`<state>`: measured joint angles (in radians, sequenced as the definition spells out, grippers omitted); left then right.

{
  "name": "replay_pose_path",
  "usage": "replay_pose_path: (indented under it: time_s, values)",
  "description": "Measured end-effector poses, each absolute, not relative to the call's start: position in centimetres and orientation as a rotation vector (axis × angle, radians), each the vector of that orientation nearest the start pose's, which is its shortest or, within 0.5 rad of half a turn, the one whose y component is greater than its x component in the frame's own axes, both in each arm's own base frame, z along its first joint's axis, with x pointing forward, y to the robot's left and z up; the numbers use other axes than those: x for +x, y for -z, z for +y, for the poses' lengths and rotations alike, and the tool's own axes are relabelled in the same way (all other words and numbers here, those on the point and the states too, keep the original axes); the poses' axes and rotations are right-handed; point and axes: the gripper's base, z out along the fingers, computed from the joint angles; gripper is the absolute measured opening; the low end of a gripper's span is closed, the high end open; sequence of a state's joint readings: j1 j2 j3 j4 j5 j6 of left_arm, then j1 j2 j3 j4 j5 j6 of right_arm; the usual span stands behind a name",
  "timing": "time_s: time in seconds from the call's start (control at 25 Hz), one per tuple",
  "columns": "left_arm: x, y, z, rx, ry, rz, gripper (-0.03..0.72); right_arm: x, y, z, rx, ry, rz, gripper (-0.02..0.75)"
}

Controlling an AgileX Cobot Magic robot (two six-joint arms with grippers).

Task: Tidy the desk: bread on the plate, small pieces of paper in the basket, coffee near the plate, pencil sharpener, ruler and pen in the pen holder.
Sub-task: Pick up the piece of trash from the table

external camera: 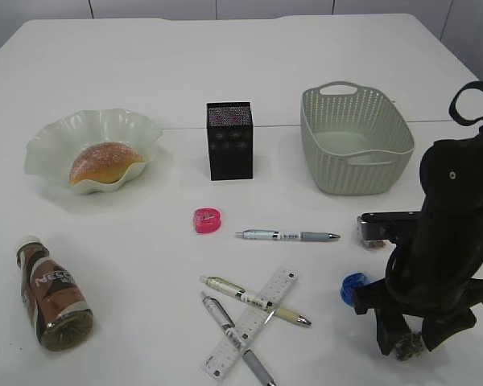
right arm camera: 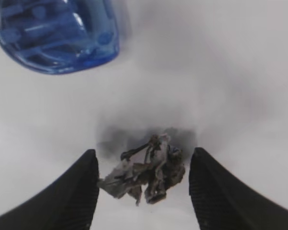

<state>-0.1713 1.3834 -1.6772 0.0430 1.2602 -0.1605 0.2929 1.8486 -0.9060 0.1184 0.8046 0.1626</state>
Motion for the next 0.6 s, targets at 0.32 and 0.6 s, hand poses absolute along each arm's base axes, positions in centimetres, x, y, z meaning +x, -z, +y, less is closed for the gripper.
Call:
replay_pose_path:
  time_s: [0.32,0.6]
  values:
    - [26.46,-45.12,-4.20,0.011,0.091,2.451,0.502,27.36,-11.88,9.06,-0.072,-0.097,3.241,0.395]
    - [26.00,-45.49,-4.12,0.011,0.093,2.437,0.491,27.39,-11.91,9.07,-0.072,-0.098,3.241,0.114]
